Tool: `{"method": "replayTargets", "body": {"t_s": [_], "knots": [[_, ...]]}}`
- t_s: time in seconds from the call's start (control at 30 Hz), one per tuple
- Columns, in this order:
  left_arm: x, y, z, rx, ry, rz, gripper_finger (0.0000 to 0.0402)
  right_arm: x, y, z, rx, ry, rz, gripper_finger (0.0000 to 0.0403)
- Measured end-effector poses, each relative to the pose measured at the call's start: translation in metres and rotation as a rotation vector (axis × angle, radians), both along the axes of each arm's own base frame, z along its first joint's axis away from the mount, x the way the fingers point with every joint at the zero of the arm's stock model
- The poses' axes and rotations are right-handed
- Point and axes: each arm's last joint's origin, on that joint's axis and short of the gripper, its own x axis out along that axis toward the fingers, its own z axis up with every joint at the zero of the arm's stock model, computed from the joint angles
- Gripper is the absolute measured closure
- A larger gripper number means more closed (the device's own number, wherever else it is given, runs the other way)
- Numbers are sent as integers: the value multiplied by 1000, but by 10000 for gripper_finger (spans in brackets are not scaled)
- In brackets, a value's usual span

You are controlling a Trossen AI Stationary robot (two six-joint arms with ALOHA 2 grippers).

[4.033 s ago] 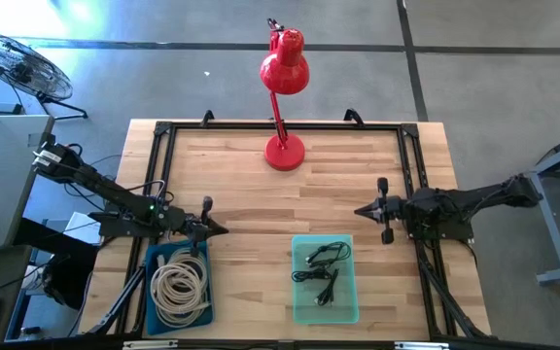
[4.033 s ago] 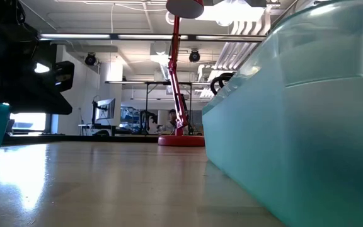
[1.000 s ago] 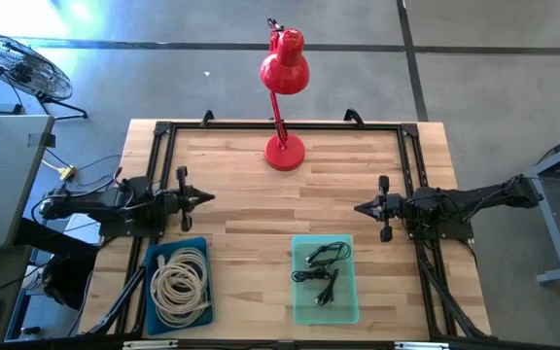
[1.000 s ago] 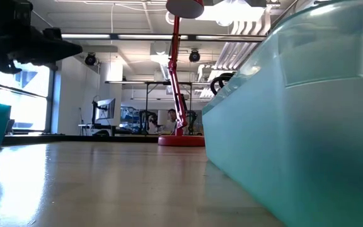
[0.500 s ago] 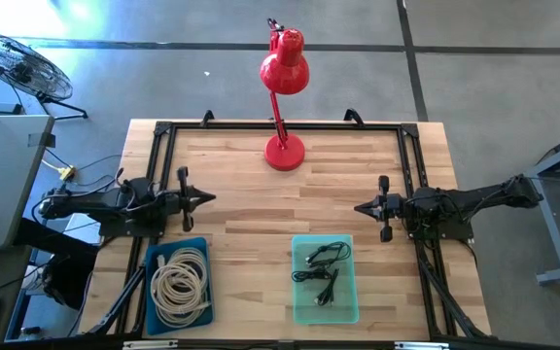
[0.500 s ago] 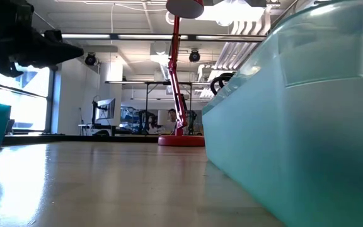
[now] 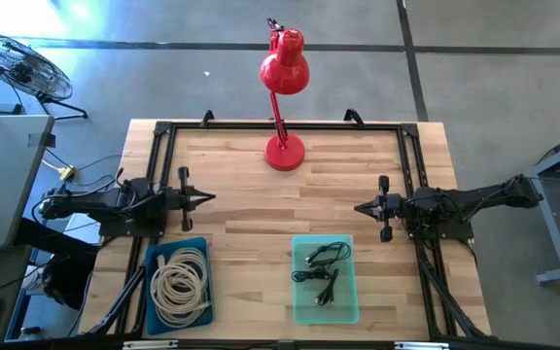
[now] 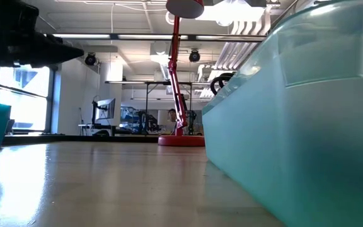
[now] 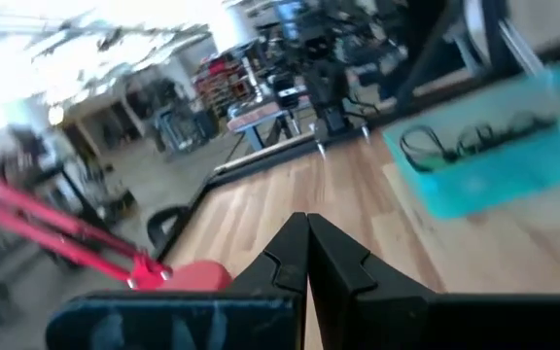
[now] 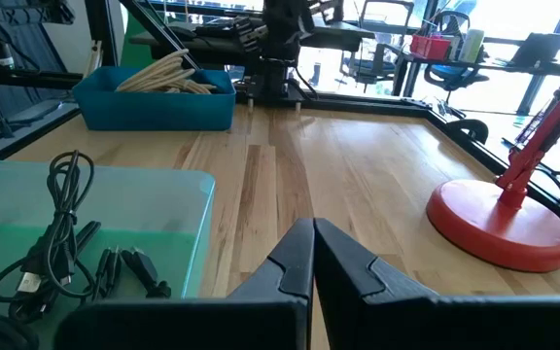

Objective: Pick & Place USB Port
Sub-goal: Return to Home Position

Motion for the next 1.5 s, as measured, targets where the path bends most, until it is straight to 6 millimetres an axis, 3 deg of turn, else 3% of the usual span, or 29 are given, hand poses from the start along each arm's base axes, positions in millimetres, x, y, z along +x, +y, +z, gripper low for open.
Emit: {"method": "replayTargets", "body": {"t_s": [0.2,0.43,0.77,1.17,1.5], "knots": [[0,2,1,-262,-42,48,402,0,0,0,23,-1,-2,400],[0,2,1,-353,-54,45,402,0,0,0,158,-7,-21,400],[0,1,0,-381,-47,15,401,0,-1,0,193,-12,-55,401],[0,-2,-1,-367,-14,-71,401,0,-1,0,356,-23,-85,400],[0,-2,-1,-364,-13,-72,401,0,-1,0,351,-23,-84,400]]}}
